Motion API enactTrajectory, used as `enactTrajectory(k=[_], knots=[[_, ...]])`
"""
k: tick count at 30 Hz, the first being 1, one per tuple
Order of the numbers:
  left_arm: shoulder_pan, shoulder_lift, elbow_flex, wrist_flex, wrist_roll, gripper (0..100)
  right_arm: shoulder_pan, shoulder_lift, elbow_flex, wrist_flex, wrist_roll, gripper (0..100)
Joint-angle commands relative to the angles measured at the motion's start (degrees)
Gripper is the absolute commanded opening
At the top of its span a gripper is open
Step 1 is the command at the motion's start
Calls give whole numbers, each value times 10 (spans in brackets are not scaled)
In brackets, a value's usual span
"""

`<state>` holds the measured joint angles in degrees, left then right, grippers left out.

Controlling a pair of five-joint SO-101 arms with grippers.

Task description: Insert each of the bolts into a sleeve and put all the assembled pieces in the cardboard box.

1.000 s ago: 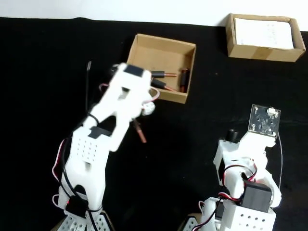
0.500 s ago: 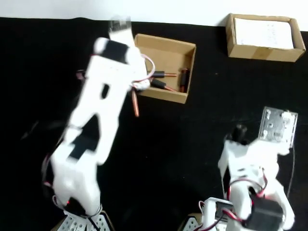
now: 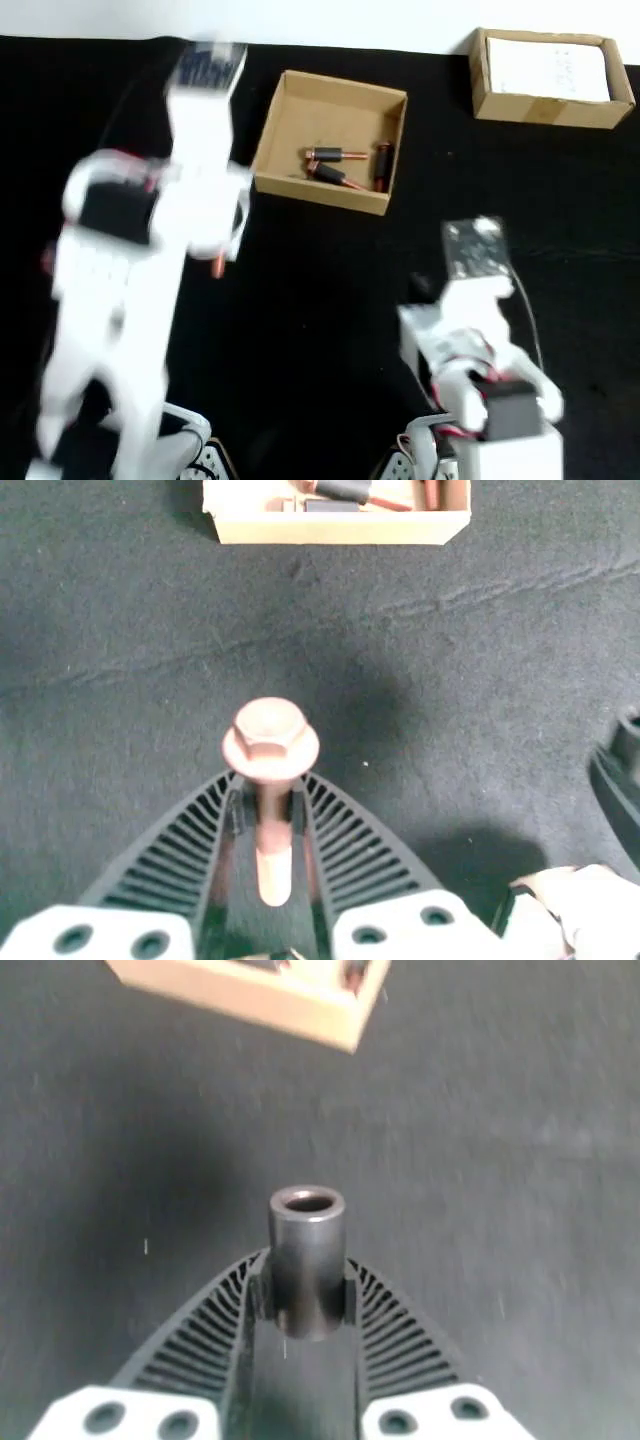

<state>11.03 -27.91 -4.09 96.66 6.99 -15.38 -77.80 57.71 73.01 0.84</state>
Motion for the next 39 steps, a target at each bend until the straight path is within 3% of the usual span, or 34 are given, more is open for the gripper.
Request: enactTrajectory(k=[1,8,11,16,27,32,39], knots=[[-7,-76,109,-105,-5,8,-39,-3,54,-136,0,6],[-3,-132,276,-350,-4,8,-147,-3,112,-312,0,6],[-3,-135,326,-462,-4,8,-185,-3,131,-346,0,6],[8,-132,361,-576,-4,8,-210,-2,149,-373,1,6],[112,-135,360,-614,-4,8,-193,-2,225,-498,3,6],[133,-135,359,-613,59,8,-166,-2,269,-580,3,6],[135,-135,359,-613,101,8,-165,-2,276,-589,3,6]])
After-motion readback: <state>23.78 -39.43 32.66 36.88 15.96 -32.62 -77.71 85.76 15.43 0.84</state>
